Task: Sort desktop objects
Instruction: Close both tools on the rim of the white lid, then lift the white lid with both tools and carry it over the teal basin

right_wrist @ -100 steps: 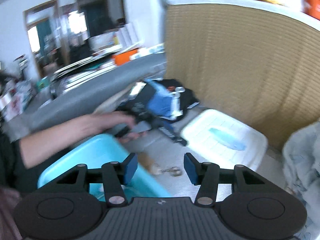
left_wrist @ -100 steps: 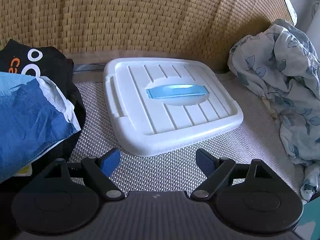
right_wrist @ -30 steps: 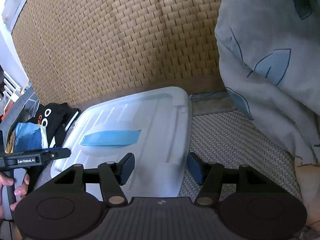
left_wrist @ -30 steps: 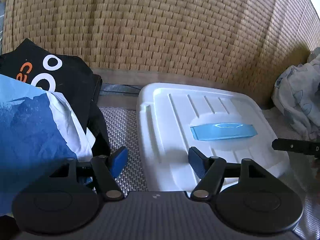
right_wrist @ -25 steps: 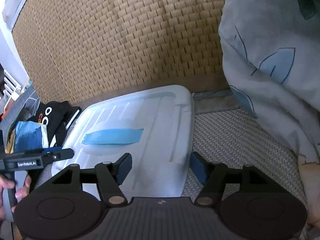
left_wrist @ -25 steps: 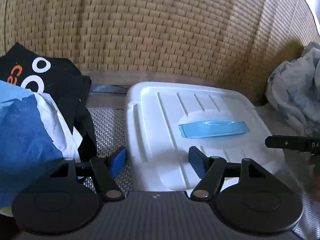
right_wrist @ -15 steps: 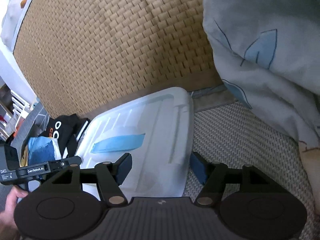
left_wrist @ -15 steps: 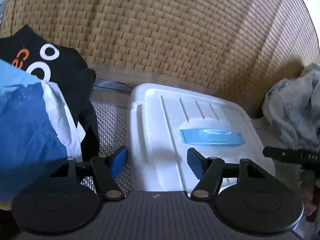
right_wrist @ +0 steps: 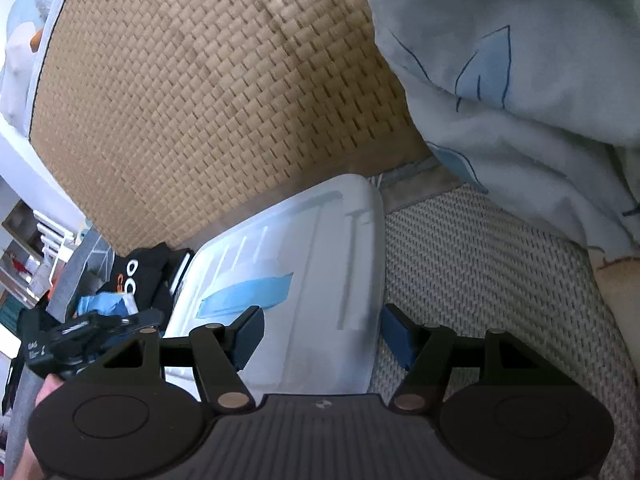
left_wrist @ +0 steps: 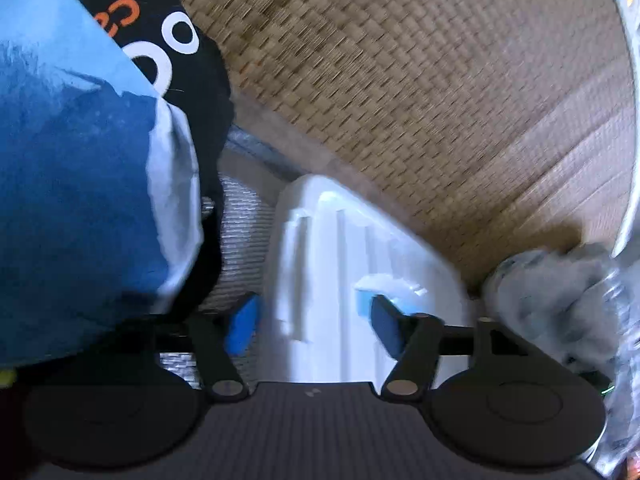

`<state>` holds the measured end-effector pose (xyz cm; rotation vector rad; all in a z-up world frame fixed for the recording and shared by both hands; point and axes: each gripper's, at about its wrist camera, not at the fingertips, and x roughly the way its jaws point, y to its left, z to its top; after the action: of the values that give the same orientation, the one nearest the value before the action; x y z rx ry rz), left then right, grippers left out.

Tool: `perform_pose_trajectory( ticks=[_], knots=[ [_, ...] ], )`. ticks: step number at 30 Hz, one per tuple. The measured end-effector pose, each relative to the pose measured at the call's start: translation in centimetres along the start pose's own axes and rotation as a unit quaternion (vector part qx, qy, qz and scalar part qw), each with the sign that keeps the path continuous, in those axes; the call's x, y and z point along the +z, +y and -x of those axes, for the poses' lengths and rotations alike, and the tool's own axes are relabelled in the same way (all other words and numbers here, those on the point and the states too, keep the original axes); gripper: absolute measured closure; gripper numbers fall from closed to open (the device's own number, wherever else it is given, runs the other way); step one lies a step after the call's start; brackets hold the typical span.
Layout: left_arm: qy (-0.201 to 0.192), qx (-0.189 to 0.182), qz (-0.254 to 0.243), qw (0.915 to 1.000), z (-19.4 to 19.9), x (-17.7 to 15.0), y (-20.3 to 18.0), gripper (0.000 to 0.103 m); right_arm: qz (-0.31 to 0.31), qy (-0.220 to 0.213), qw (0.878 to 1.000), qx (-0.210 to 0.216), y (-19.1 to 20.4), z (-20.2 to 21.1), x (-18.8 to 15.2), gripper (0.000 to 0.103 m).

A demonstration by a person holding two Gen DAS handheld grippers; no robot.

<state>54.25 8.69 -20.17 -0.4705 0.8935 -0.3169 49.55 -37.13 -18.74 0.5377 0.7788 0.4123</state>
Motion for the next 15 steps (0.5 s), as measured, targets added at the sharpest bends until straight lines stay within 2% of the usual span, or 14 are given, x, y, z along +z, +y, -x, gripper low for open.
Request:
perform_pose_trajectory(
  ticks=[1,2,4,8,12,15],
  knots=[
    [-0.001,0.009,-0.022,0.9997,0.0,0.0,-0.3,0.068,0.011,0.006,1.000,-0.009,0.3,0.0,0.0,0.047],
    [-0.001,0.007,-0.011,0.9999,0.0,0.0,-0.1,0.068,0.021,0.009,1.000,-0.018,0.5,0.0,0.0,0.048],
    [-0.004,-0.002,0.013,0.9999,-0.1,0.0,0.4,0.068,0.019,0.012,1.000,-0.016,0.3,-0.1,-0.1,0.048],
    [-0.007,-0.029,0.059,0.9978,-0.3,0.0,1.6,0.070,-0.034,0.003,0.999,0.013,-1.2,0.0,-0.1,0.047],
    [-0.011,-0.077,0.135,0.9877,-0.5,-0.2,3.8,0.070,-0.081,-0.001,0.996,0.045,-2.4,0.1,-0.2,0.047],
    [-0.009,-0.100,0.162,0.9816,-0.4,-0.1,4.4,0.067,-0.078,-0.010,0.996,0.047,-2.2,0.4,-0.3,0.051]
  ],
)
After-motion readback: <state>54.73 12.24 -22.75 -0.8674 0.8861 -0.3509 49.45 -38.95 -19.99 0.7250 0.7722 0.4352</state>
